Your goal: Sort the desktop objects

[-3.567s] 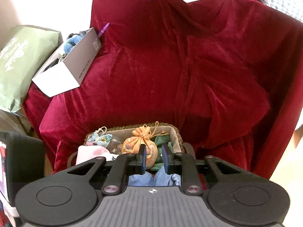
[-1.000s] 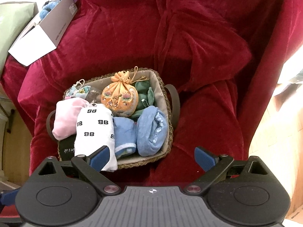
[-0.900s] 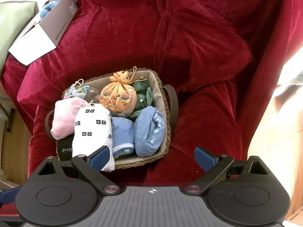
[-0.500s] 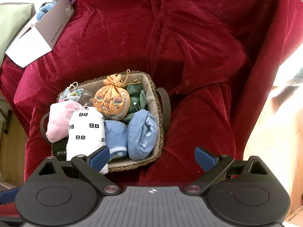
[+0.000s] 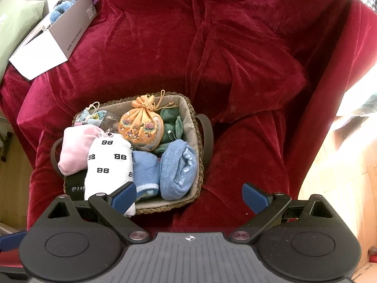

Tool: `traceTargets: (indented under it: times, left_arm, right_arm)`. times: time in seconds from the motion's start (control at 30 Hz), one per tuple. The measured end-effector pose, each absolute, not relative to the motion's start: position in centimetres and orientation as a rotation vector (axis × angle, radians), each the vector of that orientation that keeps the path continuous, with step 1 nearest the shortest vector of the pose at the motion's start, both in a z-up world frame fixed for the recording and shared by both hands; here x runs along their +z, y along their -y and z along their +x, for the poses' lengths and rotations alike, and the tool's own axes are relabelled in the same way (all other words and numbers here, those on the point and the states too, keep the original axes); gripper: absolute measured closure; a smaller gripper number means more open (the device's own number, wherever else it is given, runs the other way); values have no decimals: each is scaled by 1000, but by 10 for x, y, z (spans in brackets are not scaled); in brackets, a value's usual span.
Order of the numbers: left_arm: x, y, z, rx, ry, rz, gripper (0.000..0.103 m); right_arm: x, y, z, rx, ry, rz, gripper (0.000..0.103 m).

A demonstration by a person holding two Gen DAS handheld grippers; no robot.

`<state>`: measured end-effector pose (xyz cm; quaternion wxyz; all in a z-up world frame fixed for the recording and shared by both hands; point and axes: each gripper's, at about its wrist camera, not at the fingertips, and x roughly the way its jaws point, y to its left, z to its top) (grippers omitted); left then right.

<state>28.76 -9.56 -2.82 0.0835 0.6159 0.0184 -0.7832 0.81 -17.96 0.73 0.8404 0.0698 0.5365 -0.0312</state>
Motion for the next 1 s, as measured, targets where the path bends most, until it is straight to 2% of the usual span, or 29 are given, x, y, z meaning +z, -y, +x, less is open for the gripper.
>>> traceTargets:
  times: [1.0]
  left_arm:
    - [-26,94,291,-2373,-27,1826,11]
  right_arm:
    - [13,169,6,-56,-1135,134,6]
